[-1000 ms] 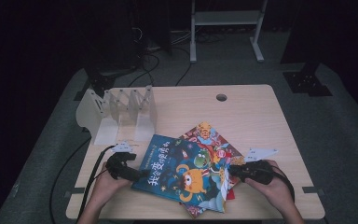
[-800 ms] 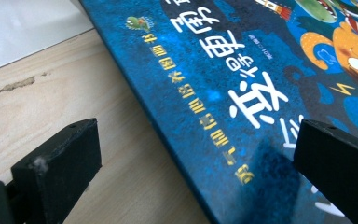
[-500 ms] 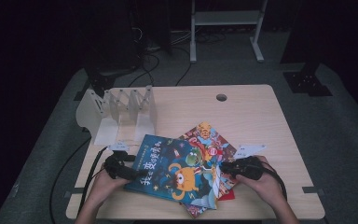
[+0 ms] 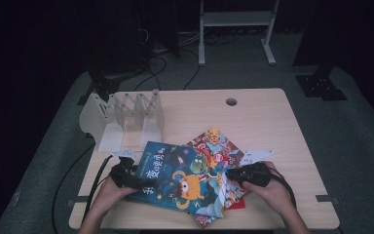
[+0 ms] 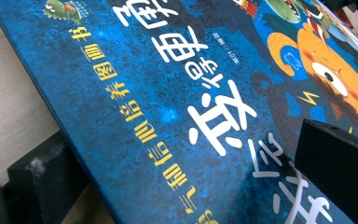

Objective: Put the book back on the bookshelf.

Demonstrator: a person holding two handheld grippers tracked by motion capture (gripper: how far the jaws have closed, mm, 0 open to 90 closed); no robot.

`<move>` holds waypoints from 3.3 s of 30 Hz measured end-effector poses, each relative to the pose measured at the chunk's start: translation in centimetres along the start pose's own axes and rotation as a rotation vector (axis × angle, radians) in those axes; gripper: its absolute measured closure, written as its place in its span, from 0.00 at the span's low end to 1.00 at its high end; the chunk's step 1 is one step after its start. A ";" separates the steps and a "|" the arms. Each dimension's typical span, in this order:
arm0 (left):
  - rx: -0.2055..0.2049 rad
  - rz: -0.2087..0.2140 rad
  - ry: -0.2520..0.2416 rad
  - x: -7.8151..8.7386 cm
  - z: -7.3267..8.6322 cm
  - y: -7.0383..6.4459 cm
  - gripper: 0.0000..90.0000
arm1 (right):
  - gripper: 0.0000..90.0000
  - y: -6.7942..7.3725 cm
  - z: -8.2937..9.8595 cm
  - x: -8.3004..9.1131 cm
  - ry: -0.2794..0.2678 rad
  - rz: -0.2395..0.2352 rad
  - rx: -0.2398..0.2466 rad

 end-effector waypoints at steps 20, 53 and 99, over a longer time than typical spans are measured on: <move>0.026 0.071 0.034 -0.3 0.1 -0.3 0.00 | 0.93 1.9 0.5 0.0 0.026 -0.073 0.062; -0.041 0.076 -0.072 5.6 -4.2 -3.1 0.00 | 0.91 2.2 -0.1 -0.6 0.045 -0.074 0.033; -0.098 0.131 -0.020 9.1 -12.4 -4.6 0.36 | 0.90 2.7 -0.3 -1.1 0.041 -0.101 0.037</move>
Point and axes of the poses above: each handheld gripper's, and its own axes: x roughly backward along the jaws, z roughly out of its underside, y roughly to its left, the point moved 7 cm from there along -x, roughly forward along the jaws, and after that the axes turned 12 degrees about -z, right-handed, at the moved point
